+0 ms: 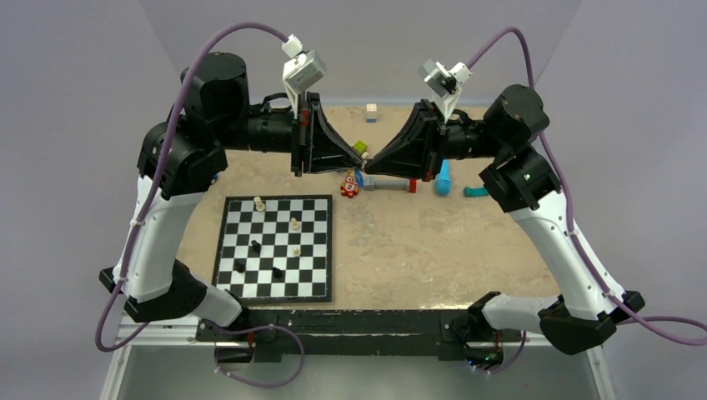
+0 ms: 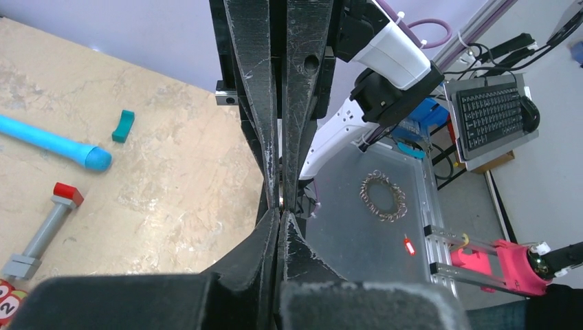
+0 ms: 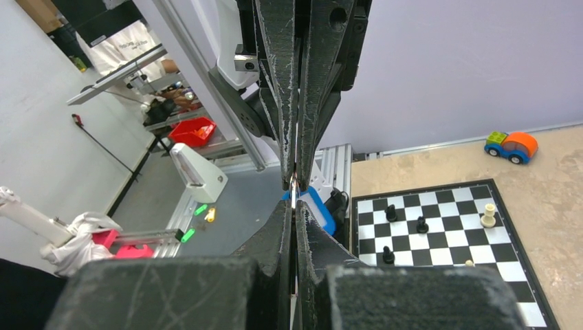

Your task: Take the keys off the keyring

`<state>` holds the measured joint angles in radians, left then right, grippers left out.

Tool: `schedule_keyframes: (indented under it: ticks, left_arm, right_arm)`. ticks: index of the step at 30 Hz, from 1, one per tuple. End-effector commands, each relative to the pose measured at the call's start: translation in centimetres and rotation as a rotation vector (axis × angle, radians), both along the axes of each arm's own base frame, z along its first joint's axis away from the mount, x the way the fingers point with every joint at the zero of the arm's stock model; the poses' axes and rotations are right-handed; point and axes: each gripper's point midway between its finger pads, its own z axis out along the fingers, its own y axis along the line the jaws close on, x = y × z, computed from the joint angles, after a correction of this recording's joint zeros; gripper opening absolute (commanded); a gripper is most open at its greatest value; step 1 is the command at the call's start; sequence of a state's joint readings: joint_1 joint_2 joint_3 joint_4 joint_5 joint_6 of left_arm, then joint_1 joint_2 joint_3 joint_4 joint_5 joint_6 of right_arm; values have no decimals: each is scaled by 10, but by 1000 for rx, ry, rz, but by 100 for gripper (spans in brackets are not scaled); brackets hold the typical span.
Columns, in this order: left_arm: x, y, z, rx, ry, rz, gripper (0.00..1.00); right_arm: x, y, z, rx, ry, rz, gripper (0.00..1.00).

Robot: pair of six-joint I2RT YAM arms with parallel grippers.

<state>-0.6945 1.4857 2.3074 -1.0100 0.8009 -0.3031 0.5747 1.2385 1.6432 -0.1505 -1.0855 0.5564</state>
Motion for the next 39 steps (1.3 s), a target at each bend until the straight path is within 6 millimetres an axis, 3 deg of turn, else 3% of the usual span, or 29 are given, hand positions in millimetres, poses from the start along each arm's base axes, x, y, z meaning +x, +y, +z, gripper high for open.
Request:
schedule_keyframes:
  ticks: [1,7,14,28,39]
  left_arm:
    - [-1,-1,8,-32,-28,-5,0]
    - [1,-3,8,-51,-15,3,0]
    - [5,-3,16,-92,-21,35,0]
    - [10,-2,24,-112,-38,76,0]
    - [24,-4,44,-185,-58,148,0]
  right_arm:
    - [-6,-3,12,28,-47,1,0]
    - [-2,-1,16,48,-52,-13,0]
    - [-3,-1,38,154,-41,-3,0]
    - [1,3,52,211,-66,-18,0]
    - [8,5,77,309,-97,-40,0]
